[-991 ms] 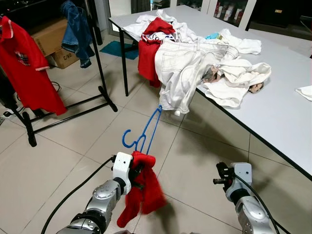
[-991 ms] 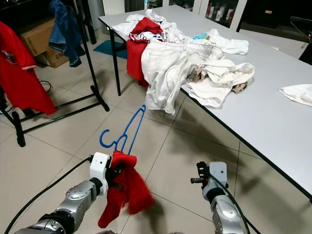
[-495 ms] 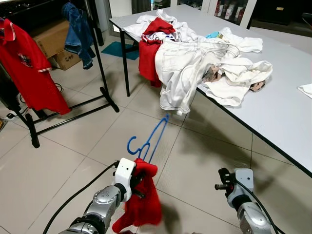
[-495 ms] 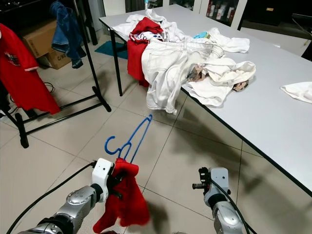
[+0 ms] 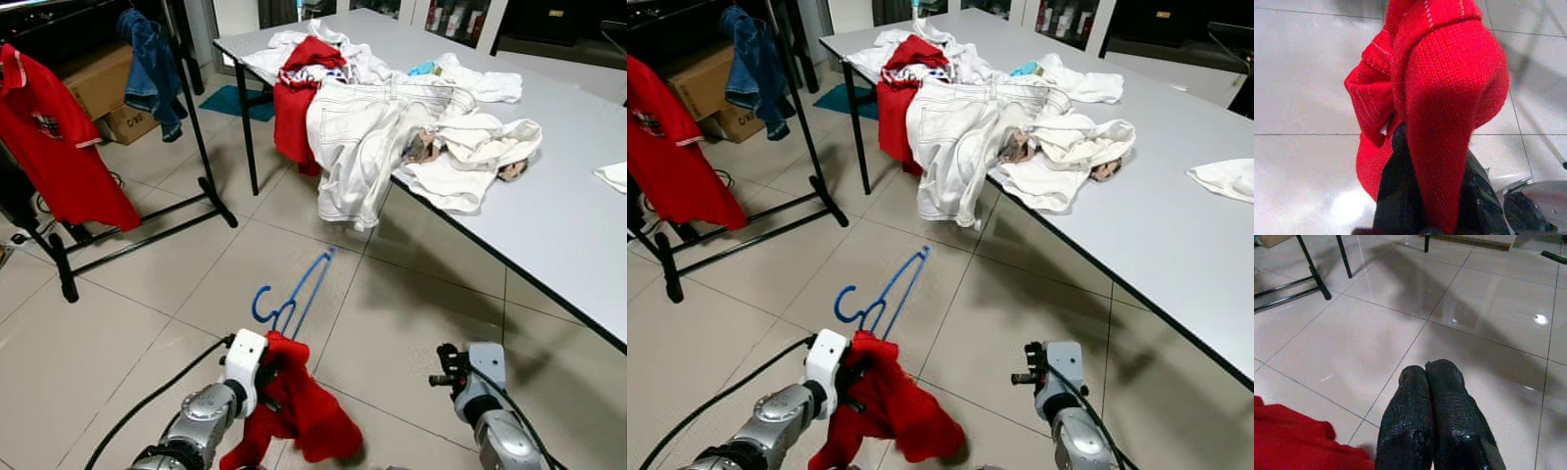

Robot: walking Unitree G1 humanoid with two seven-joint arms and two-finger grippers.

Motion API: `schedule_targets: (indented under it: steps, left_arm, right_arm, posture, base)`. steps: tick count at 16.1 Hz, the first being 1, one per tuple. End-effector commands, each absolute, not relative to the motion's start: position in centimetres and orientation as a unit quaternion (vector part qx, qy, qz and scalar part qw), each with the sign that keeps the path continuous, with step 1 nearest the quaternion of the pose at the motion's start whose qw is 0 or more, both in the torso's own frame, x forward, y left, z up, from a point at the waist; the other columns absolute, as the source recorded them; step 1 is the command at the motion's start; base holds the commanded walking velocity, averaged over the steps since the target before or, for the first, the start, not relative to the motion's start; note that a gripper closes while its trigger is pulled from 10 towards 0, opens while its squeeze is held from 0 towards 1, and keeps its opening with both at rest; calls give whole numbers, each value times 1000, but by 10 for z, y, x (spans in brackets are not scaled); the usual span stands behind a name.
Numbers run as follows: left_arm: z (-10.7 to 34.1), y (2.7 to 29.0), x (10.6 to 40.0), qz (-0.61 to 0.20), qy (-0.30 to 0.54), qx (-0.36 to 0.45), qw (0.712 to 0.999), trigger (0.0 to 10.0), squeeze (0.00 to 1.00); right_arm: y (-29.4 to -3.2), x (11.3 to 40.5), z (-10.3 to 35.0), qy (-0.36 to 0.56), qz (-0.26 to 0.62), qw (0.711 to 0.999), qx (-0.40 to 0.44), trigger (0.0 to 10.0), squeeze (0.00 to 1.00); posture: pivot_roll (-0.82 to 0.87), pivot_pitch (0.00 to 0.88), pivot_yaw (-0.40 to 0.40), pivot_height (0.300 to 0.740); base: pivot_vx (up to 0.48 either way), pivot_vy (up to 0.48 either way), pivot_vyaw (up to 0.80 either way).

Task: Hang hanger

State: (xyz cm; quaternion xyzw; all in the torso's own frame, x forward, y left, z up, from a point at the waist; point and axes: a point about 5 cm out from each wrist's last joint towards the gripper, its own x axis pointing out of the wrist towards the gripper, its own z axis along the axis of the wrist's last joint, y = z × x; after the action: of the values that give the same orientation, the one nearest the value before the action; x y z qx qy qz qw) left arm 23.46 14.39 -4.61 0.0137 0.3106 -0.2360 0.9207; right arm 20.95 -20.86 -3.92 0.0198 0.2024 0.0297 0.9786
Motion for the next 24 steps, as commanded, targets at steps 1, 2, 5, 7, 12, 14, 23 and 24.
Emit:
schedule_targets:
  steps: [1,2,5,7,12,14,23,24]
  left_arm:
    - [-47,147,233,-228,314,17,921,10000,0]
    - [-47,147,233,-228,315,19,921,10000,0]
    - [-49,149,231,-226,321,23,919,10000,0]
    - [-50,150,229,-224,324,24,919,10000,0]
    - [-54,156,224,-217,335,28,916,10000,0]
    - [-54,157,224,-217,336,29,916,10000,0]
    - [-52,156,227,-219,334,33,916,10000,0]
    - [-53,156,225,-219,336,33,916,10000,0]
  right_arm:
    - [-208,205,-43,212,32,977,15,10000,0]
    - [-208,205,-43,214,34,976,14,10000,0]
    - [-207,207,-44,220,31,975,13,10000,0]
    - [-207,208,-43,220,32,975,13,10000,0]
    - [-206,203,-47,226,31,973,15,10000,0]
    - [-206,203,-47,227,30,973,15,10000,0]
    - [-209,197,-51,237,21,971,16,10000,0]
    - [-209,196,-51,237,21,971,15,10000,0]
  posture:
    - [-123,0,46,740]
    - [-123,0,46,740]
    - [-124,0,47,740]
    - [-124,0,47,740]
    - [-120,0,48,740]
    - [-122,0,50,740]
    - [-130,0,54,740]
    - [-131,0,52,740]
  base:
    - [0,0,0]
    - [0,0,0]
    - [0,0,0]
    - [0,0,0]
    - [0,0,0]
    - [0,0,0]
    - [0,0,0]
    - [0,0,0]
